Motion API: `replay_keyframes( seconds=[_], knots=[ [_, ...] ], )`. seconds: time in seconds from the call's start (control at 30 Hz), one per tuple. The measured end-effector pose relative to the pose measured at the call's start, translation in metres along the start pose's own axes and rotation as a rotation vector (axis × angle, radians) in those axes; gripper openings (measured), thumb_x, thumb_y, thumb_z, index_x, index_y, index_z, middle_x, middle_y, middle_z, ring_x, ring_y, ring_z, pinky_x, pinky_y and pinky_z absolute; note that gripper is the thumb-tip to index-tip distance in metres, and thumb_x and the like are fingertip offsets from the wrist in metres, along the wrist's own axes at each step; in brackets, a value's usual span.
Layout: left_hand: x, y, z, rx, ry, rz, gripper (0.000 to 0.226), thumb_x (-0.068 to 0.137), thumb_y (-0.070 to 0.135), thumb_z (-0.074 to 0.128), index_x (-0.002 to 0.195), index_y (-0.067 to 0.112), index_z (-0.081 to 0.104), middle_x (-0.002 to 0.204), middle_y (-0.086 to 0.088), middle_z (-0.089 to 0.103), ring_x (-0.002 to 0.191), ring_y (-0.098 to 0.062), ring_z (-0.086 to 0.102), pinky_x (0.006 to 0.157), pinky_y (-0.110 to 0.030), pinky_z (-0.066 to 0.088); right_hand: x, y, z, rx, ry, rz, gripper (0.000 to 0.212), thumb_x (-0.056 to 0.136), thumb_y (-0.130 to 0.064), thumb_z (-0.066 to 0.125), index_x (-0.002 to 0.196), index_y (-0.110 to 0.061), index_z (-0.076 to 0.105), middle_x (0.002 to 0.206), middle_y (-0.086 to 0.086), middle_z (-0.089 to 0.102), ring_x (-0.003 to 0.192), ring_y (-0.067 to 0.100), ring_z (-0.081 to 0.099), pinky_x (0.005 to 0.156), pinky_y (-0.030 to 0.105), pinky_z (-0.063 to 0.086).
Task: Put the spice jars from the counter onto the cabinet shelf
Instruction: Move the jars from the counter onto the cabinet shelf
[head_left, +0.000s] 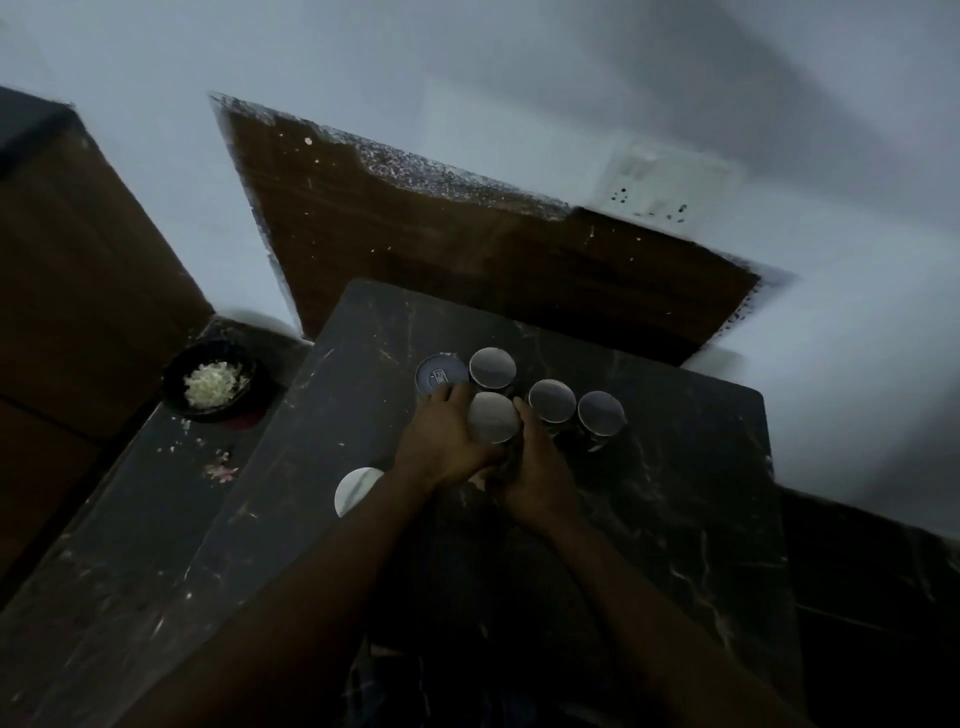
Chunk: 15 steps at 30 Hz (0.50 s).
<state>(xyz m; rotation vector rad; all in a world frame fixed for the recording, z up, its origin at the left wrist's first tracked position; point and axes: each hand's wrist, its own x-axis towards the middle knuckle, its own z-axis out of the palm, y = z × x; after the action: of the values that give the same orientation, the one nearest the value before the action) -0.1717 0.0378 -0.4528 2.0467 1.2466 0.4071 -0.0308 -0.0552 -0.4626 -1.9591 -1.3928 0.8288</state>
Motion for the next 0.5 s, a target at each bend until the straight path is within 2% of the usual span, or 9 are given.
replay_keyframes(
  seconds=[0.07, 0.13, 0.2, 0.27, 0.3, 0.37, 0.4, 0.5],
  knots=[
    [0.004, 0.024, -0.007, -0.135, 0.02, 0.019, 0.081, 0.06, 0.063, 0.077, 0.129, 0.033, 0.048, 0.122, 0.006, 0.062, 0.101, -0.013, 0.064, 0.08, -0.038, 0.06, -0.003, -0.004, -0.017, 0.025, 0.039, -0.071, 0.111, 0.077, -0.05, 0.079, 0.162, -0.036, 0.009, 0.16, -0.013, 0.038, 0.135, -0.007, 0.046, 0.102, 0.013, 0.041],
    [0.008, 0.047, -0.013, -0.22, 0.063, 0.017, 0.081, 0.058, 0.066, 0.076, 0.127, 0.035, 0.048, 0.116, 0.014, 0.063, 0.097, -0.005, 0.064, 0.075, -0.026, 0.058, -0.003, -0.01, -0.038, 0.043, 0.088, -0.163, 0.113, 0.076, -0.054, 0.076, 0.163, -0.033, 0.007, 0.157, -0.025, 0.028, 0.134, -0.024, 0.031, 0.1, 0.0, 0.032],
    [0.011, 0.075, -0.022, -0.278, 0.122, 0.044, 0.072, 0.058, 0.068, 0.079, 0.119, 0.043, 0.048, 0.104, 0.022, 0.063, 0.089, 0.002, 0.065, 0.064, -0.011, 0.05, -0.002, -0.022, -0.064, 0.114, 0.159, -0.214, 0.108, 0.076, -0.055, 0.077, 0.161, -0.036, 0.012, 0.151, -0.04, 0.026, 0.132, -0.029, 0.029, 0.101, -0.003, 0.029],
    [0.018, 0.108, -0.037, -0.389, 0.144, 0.115, 0.071, 0.062, 0.066, 0.086, 0.119, 0.048, 0.048, 0.106, 0.024, 0.067, 0.096, 0.012, 0.063, 0.068, -0.007, 0.052, 0.001, -0.037, -0.095, 0.16, 0.283, -0.266, 0.098, 0.077, -0.058, 0.076, 0.157, -0.041, 0.022, 0.14, -0.054, 0.03, 0.127, -0.03, 0.034, 0.097, -0.005, 0.033],
    [0.021, 0.121, -0.046, -0.448, 0.144, 0.144, 0.075, 0.062, 0.065, 0.089, 0.123, 0.047, 0.049, 0.111, 0.023, 0.068, 0.1, 0.013, 0.064, 0.074, -0.009, 0.054, 0.004, -0.047, -0.107, 0.17, 0.327, -0.264, 0.096, 0.075, -0.061, 0.077, 0.154, -0.049, 0.024, 0.137, -0.054, 0.033, 0.126, -0.029, 0.038, 0.094, -0.002, 0.038],
    [0.029, 0.155, -0.066, -0.544, 0.154, 0.234, 0.081, 0.064, 0.06, 0.092, 0.131, 0.042, 0.051, 0.12, 0.024, 0.068, 0.105, 0.009, 0.066, 0.081, -0.013, 0.056, 0.006, -0.065, -0.143, 0.183, 0.421, -0.271, 0.094, 0.069, -0.064, 0.079, 0.143, -0.066, 0.021, 0.134, -0.044, 0.045, 0.123, -0.02, 0.049, 0.095, 0.011, 0.045],
    [0.033, 0.17, -0.075, -0.585, 0.156, 0.265, 0.082, 0.065, 0.056, 0.092, 0.134, 0.04, 0.05, 0.122, 0.024, 0.068, 0.107, 0.007, 0.066, 0.082, -0.013, 0.055, 0.007, -0.073, -0.159, 0.195, 0.469, -0.288, 0.092, 0.069, -0.065, 0.079, 0.142, -0.067, 0.023, 0.133, -0.038, 0.051, 0.119, -0.016, 0.053, 0.093, 0.015, 0.049],
    [0.041, 0.214, -0.097, -0.635, 0.189, 0.326, 0.083, 0.065, 0.053, 0.09, 0.136, 0.034, 0.05, 0.122, 0.014, 0.069, 0.107, 0.0, 0.069, 0.086, -0.021, 0.059, 0.012, -0.096, -0.209, 0.235, 0.593, -0.364, 0.095, 0.071, -0.049, 0.085, 0.15, -0.043, 0.032, 0.134, -0.016, 0.062, 0.114, 0.002, 0.065, 0.088, 0.028, 0.06]
  ],
)
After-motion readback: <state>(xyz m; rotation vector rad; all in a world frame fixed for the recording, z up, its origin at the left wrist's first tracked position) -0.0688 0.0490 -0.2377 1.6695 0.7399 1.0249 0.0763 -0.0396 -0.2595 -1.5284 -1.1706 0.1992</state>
